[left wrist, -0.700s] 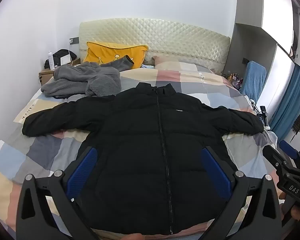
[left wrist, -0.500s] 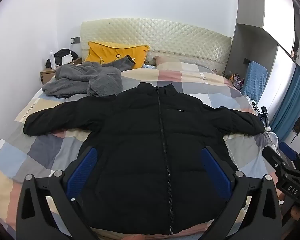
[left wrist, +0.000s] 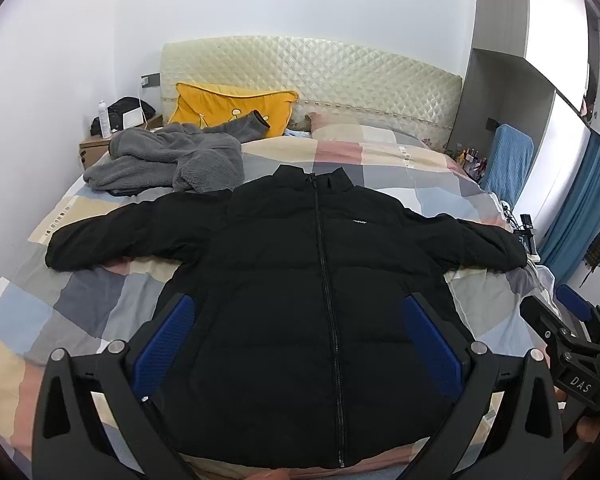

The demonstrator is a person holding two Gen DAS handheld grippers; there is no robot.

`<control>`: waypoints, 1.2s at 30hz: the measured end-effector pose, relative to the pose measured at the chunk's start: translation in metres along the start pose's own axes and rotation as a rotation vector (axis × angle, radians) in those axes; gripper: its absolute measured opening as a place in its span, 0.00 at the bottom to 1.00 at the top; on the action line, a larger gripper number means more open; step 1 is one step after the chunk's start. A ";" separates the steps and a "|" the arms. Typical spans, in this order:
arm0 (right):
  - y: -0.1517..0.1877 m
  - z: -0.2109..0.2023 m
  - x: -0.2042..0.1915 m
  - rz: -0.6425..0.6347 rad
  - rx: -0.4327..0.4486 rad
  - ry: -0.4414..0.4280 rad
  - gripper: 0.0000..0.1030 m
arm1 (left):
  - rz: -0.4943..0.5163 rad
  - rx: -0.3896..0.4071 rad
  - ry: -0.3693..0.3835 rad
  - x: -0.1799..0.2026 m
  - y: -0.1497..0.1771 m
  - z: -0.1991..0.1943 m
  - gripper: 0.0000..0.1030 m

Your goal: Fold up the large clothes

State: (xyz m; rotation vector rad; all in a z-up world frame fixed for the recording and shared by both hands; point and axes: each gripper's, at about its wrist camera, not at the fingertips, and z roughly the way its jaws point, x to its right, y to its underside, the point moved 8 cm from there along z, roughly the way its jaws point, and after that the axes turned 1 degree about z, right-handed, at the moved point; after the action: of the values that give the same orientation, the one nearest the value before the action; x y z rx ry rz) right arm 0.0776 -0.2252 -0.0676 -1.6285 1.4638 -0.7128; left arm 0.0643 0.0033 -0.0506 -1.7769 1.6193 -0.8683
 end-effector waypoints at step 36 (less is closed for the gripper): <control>0.001 0.000 -0.002 -0.004 -0.007 0.032 1.00 | -0.007 0.000 -0.001 0.005 0.003 -0.012 1.00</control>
State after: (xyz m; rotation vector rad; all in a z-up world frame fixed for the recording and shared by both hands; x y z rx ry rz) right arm 0.0768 -0.2231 -0.0678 -1.6330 1.4878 -0.7404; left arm 0.0536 -0.0022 -0.0449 -1.7839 1.6132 -0.8705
